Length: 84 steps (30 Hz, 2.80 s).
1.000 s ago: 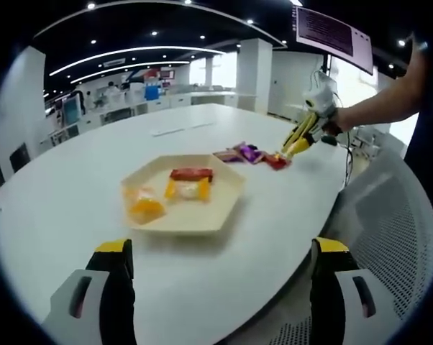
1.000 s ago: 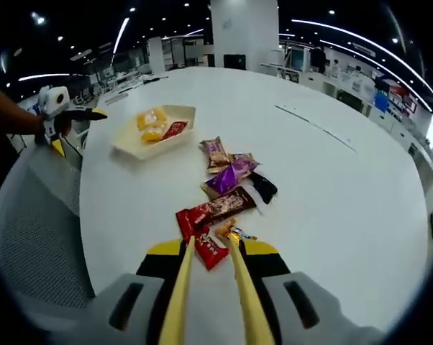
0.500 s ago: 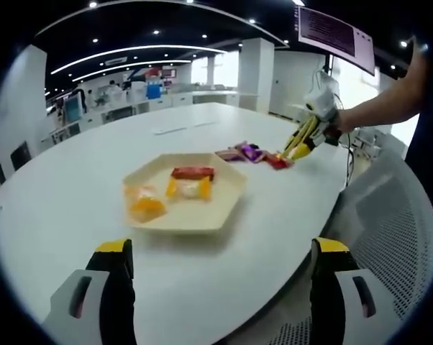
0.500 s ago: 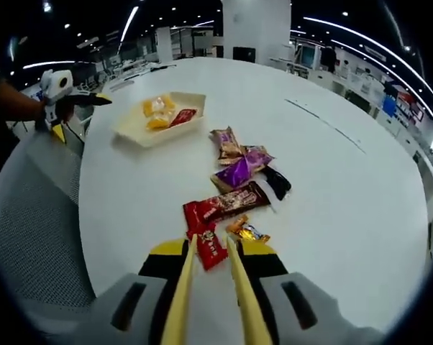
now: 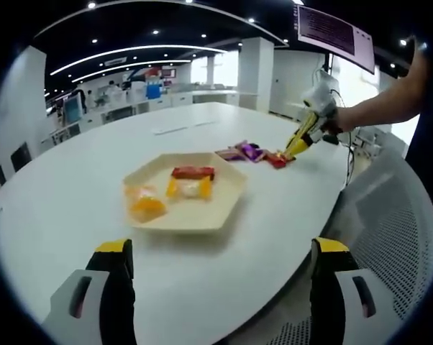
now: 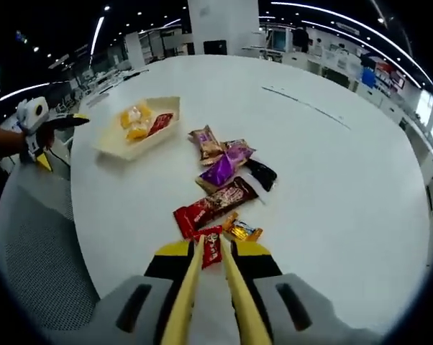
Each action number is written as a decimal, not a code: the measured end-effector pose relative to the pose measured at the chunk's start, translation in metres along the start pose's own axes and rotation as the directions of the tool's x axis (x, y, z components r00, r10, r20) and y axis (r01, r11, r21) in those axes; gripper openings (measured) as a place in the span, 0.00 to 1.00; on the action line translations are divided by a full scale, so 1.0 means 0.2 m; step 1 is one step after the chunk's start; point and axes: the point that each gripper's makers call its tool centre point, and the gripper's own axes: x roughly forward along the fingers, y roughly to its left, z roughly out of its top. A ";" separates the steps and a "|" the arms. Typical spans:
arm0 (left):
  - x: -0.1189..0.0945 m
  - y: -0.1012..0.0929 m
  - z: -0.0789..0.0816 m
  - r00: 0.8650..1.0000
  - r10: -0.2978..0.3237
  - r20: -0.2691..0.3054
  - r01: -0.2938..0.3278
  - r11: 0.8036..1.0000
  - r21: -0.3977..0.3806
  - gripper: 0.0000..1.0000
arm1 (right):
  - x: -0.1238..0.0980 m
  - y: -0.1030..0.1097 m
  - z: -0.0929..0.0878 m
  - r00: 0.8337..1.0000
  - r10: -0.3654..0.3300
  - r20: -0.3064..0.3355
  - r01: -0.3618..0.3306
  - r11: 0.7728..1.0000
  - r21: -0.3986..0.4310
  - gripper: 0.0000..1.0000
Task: Place the target food into the container with the food tongs after gripping and lifting it, then release it inside without dropping or visibly crushing the food.
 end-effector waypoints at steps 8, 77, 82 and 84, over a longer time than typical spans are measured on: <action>0.00 0.01 0.01 1.000 0.006 0.011 -0.006 1.000 -0.003 0.99 | -0.05 -0.05 0.07 0.999 -0.032 0.018 0.032 0.999 0.016 0.19; -0.01 0.02 0.04 0.999 0.011 0.044 -0.011 1.000 0.004 0.99 | 0.29 1.00 1.23 0.958 0.276 0.078 -0.233 0.906 -0.355 0.23; -0.01 0.02 0.04 0.999 0.010 0.046 -0.010 1.000 0.004 0.99 | 0.28 1.00 1.24 0.954 0.285 0.094 -0.237 0.907 -0.347 0.24; -0.01 0.02 0.04 0.999 0.010 0.046 -0.011 1.000 0.006 0.99 | 0.27 1.00 1.24 0.953 0.286 0.101 -0.236 0.908 -0.346 0.25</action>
